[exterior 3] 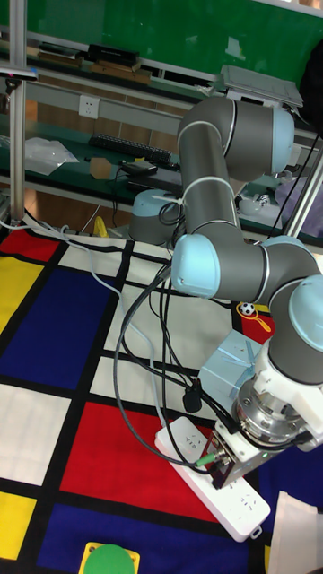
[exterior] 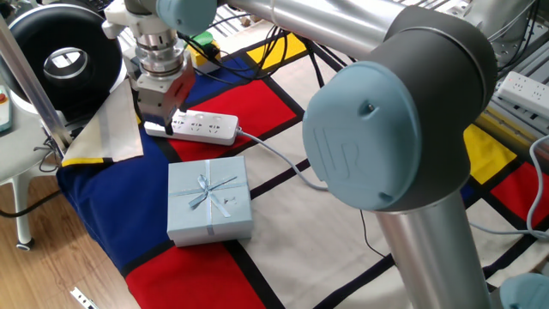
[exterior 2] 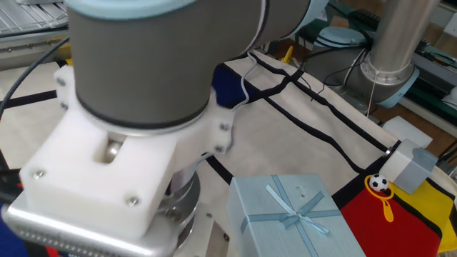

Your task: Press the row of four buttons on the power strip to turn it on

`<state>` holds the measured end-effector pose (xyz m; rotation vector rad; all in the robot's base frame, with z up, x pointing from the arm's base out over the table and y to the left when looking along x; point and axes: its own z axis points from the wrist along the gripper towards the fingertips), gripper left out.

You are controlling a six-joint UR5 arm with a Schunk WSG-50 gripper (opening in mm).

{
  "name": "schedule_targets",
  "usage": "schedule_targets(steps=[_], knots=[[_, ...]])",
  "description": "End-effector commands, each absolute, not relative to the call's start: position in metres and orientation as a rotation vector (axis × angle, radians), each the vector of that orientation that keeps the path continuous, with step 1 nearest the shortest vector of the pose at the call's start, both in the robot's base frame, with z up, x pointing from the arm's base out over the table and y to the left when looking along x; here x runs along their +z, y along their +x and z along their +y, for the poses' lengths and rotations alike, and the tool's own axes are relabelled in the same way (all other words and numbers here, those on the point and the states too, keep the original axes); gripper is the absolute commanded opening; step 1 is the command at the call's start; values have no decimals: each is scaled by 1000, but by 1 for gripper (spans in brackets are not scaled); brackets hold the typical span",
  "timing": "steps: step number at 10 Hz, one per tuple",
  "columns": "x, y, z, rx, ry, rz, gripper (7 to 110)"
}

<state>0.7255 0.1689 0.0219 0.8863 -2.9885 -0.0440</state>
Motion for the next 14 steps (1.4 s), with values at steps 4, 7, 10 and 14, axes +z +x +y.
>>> schedule_targets(steps=[4,7,10,14], knots=[[15,729,174,-60,876,-2998,66],[11,730,176,-58,873,-3003,66],[8,731,174,-45,875,-3004,66],[23,724,175,-51,861,-2999,66]])
